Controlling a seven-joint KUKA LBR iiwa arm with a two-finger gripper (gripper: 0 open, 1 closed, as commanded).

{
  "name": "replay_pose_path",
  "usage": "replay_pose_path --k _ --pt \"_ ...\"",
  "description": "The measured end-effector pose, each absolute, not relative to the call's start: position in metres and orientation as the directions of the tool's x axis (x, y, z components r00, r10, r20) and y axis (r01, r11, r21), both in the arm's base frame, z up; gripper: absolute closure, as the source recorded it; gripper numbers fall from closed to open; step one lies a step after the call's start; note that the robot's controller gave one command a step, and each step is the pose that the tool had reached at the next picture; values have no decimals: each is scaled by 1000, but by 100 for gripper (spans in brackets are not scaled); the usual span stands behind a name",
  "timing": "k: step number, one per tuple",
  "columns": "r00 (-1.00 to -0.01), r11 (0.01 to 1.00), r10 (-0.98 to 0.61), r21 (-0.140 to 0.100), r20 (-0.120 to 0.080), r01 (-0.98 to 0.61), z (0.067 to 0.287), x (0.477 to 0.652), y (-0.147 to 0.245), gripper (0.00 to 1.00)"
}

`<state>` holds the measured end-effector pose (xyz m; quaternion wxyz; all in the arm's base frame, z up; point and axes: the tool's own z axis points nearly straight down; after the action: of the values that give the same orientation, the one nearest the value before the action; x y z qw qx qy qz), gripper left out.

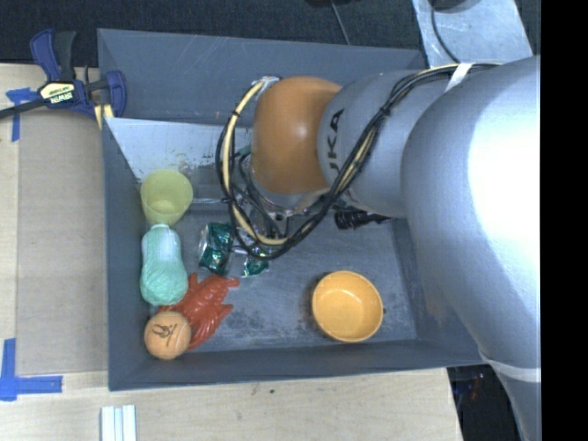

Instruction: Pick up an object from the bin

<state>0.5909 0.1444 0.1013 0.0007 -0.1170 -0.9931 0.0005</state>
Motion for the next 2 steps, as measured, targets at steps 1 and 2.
replay_pose_path --k 1,2 --pt "-931 931 366 9 -17 366 74 584 143 0" --pt "-995 995 95 3 -17 95 77 578 149 100"
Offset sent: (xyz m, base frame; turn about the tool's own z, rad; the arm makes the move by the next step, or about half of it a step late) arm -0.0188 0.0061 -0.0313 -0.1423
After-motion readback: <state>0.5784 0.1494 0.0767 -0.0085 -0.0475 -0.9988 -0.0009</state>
